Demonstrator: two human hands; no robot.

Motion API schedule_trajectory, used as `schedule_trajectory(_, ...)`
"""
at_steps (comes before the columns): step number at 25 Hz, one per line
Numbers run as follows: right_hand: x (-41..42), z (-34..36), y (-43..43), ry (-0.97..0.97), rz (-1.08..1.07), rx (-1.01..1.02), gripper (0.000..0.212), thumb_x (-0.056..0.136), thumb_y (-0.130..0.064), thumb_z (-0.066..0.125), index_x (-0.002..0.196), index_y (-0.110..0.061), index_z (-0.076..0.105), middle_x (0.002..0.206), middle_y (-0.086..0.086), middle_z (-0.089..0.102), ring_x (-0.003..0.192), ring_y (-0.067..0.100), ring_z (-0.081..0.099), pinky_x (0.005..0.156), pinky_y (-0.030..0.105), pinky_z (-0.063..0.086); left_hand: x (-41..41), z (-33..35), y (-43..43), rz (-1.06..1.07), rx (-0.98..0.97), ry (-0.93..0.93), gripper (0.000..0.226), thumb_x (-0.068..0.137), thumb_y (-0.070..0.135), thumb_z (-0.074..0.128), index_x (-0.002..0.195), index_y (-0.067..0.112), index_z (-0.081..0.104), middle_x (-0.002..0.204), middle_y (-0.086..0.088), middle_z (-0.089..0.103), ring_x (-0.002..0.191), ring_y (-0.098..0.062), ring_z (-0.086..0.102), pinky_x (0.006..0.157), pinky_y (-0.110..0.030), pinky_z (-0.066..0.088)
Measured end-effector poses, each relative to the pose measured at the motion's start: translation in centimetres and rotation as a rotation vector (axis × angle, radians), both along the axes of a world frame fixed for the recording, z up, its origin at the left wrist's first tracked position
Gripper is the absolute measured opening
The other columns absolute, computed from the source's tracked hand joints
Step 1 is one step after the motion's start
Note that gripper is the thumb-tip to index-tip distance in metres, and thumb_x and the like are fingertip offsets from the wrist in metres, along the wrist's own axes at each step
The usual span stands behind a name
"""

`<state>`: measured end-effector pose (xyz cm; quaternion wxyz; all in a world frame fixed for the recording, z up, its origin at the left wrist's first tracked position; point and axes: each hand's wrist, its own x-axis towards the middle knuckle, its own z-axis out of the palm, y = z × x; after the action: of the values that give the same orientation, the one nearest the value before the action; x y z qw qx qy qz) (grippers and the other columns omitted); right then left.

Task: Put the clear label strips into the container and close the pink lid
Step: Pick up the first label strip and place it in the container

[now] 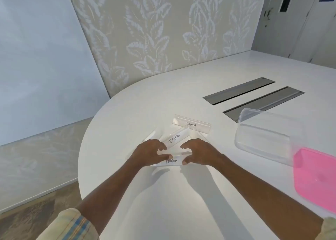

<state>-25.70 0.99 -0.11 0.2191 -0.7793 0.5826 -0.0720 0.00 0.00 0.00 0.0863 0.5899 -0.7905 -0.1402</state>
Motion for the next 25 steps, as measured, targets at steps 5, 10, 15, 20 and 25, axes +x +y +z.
schedule_trajectory(5,1.3,-0.8,-0.3,0.158,0.037,0.034,0.073,0.078,-0.04,0.085,0.145,-0.029,0.058,0.143,-0.006,0.061,0.134,0.02,0.053,0.105,0.044,0.047,1.0,-0.8,0.2,-0.108,0.095,-0.093,0.069,0.075,0.067,0.079,0.136,0.037,0.067,0.133,0.017,0.068,0.125,-0.01,0.061,0.099,-0.036,0.053)
schedule_trajectory(10,1.4,-1.1,-0.1,0.215,0.056,0.005,0.062,0.087,-0.03,0.08,0.145,-0.024,0.058,0.144,-0.003,0.061,0.137,0.022,0.05,0.105,0.042,0.045,1.2,-1.1,0.3,-0.107,0.115,-0.128,0.065,0.086,0.047,0.08,0.147,0.035,0.06,0.146,0.01,0.063,0.14,-0.013,0.054,0.111,-0.038,0.047)
schedule_trajectory(15,1.7,-1.4,0.4,0.216,0.032,-0.035,0.049,0.081,-0.025,0.081,0.128,-0.025,0.069,0.129,-0.002,0.068,0.124,0.024,0.06,0.091,0.038,0.049,1.0,-1.5,0.5,-0.112,0.051,-0.154,0.053,0.09,0.028,0.075,0.142,0.034,0.065,0.138,0.007,0.071,0.133,-0.019,0.06,0.103,-0.037,0.051)
schedule_trajectory(20,0.8,-0.7,0.5,0.17,0.012,-0.053,0.052,0.078,-0.026,0.083,0.128,-0.03,0.07,0.129,-0.006,0.069,0.121,0.023,0.061,0.081,0.033,0.043,0.2,-0.5,0.9,-0.15,-0.023,-0.191,0.041,0.089,0.019,0.07,0.127,0.036,0.072,0.116,0.008,0.078,0.115,-0.021,0.067,0.086,-0.035,0.055)
schedule_trajectory(25,-2.3,1.7,0.6,0.144,-0.018,-0.083,0.057,0.079,-0.028,0.083,0.134,-0.033,0.067,0.136,-0.008,0.066,0.127,0.02,0.057,0.095,0.038,0.05,-2.3,1.6,0.4,-0.186,-0.106,-0.205,0.038,0.09,0.021,0.069,0.125,0.035,0.071,0.116,0.008,0.077,0.111,-0.023,0.069,0.083,-0.037,0.057)
